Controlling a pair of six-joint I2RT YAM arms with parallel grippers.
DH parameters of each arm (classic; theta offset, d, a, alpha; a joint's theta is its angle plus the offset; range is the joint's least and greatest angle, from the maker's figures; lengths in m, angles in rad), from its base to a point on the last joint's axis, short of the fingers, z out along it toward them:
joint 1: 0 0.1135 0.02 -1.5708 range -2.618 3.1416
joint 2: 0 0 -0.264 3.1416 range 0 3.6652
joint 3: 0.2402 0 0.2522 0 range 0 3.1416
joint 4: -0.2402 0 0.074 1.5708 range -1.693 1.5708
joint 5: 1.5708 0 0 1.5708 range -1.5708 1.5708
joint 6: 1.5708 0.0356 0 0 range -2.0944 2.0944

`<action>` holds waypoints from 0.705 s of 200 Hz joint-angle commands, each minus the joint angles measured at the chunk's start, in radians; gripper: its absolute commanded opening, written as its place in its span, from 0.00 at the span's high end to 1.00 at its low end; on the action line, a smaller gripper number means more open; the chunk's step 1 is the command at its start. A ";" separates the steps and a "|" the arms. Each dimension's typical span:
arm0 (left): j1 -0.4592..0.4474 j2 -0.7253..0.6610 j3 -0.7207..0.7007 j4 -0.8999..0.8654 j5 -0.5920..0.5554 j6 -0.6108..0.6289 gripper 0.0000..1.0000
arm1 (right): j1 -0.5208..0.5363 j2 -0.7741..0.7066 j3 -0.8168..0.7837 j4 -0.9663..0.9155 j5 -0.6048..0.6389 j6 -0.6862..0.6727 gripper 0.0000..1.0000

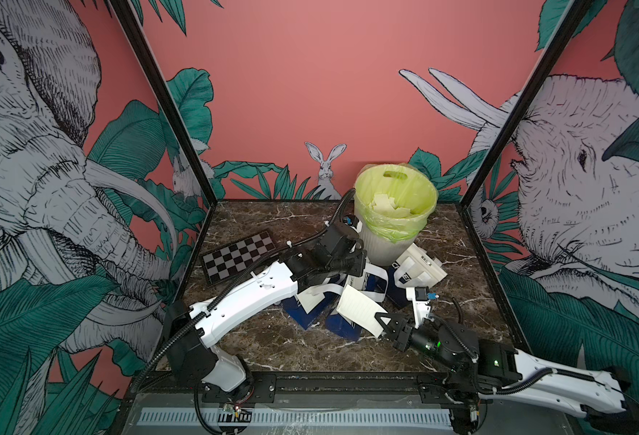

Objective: Shred takeout receipts and throw away
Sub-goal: Tear off the takeout receipt from the takeout bag.

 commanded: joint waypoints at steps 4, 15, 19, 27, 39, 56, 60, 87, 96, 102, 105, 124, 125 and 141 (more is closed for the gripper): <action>-0.002 -0.022 -0.022 0.016 -0.027 0.016 1.00 | 0.006 -0.001 0.079 -0.011 -0.033 -0.053 1.00; -0.002 -0.019 -0.022 0.018 -0.022 0.025 1.00 | 0.006 0.010 0.106 -0.018 -0.056 -0.082 1.00; -0.002 -0.018 -0.022 0.020 -0.019 0.029 1.00 | 0.007 0.014 0.117 -0.017 -0.067 -0.091 1.00; -0.001 -0.018 -0.022 0.021 -0.018 0.038 1.00 | 0.006 0.021 0.134 -0.017 -0.085 -0.113 1.00; -0.002 -0.017 -0.025 0.028 -0.019 0.058 1.00 | 0.006 0.028 0.159 -0.016 -0.105 -0.133 1.00; -0.001 -0.016 -0.036 0.038 -0.028 0.092 1.00 | 0.006 0.027 0.180 -0.008 -0.128 -0.162 1.00; -0.002 -0.015 -0.037 0.038 -0.033 0.101 1.00 | 0.006 0.026 0.184 -0.004 -0.138 -0.169 1.00; -0.002 -0.006 -0.038 0.030 -0.060 0.148 1.00 | 0.006 0.004 0.196 0.006 -0.155 -0.199 1.00; -0.002 -0.006 -0.041 0.029 -0.066 0.158 1.00 | 0.006 -0.005 0.200 0.001 -0.155 -0.203 1.00; -0.002 -0.004 -0.040 0.027 -0.071 0.164 1.00 | 0.006 -0.012 0.202 -0.004 -0.155 -0.208 1.00; -0.002 -0.004 -0.041 0.027 -0.074 0.168 1.00 | 0.006 -0.014 0.204 -0.008 -0.155 -0.210 1.00; -0.002 -0.003 -0.043 0.026 -0.087 0.186 1.00 | 0.006 -0.019 0.226 -0.050 -0.149 -0.225 1.00; -0.002 -0.004 -0.043 0.026 -0.088 0.186 1.00 | 0.006 -0.019 0.228 -0.054 -0.149 -0.225 1.00; -0.002 -0.007 -0.048 0.030 -0.096 0.199 1.00 | 0.006 -0.020 0.246 -0.089 -0.149 -0.234 1.00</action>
